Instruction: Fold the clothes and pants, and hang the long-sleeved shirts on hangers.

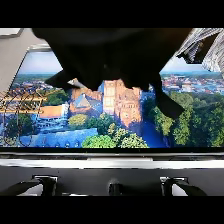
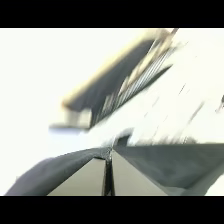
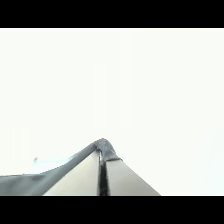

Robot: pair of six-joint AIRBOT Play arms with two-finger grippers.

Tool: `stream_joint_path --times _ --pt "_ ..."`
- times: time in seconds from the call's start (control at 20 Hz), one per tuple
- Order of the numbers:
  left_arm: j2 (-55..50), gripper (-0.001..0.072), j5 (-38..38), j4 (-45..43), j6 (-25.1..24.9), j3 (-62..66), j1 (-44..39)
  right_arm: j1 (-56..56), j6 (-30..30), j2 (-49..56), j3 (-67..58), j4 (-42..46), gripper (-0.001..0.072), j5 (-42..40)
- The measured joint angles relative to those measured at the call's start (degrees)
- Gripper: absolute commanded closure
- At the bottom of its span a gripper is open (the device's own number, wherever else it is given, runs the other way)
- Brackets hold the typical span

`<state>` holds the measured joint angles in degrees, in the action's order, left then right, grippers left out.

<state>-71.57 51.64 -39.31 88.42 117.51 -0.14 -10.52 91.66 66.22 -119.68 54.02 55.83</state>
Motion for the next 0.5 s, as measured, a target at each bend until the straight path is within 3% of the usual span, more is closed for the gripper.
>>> stream_joint_path --times 0.25,0.5 --pt "16.57 0.0692 -4.22 -7.48 0.13 -3.89 1.16 0.0 0.94 -14.08 -2.97 10.56 0.0683 0.0" --pt "24.04 0.0691 -5.29 -13.0 2.12 -4.81 1.4 0.0 5.49 -19.45 -3.48 17.79 0.0683 -0.5"
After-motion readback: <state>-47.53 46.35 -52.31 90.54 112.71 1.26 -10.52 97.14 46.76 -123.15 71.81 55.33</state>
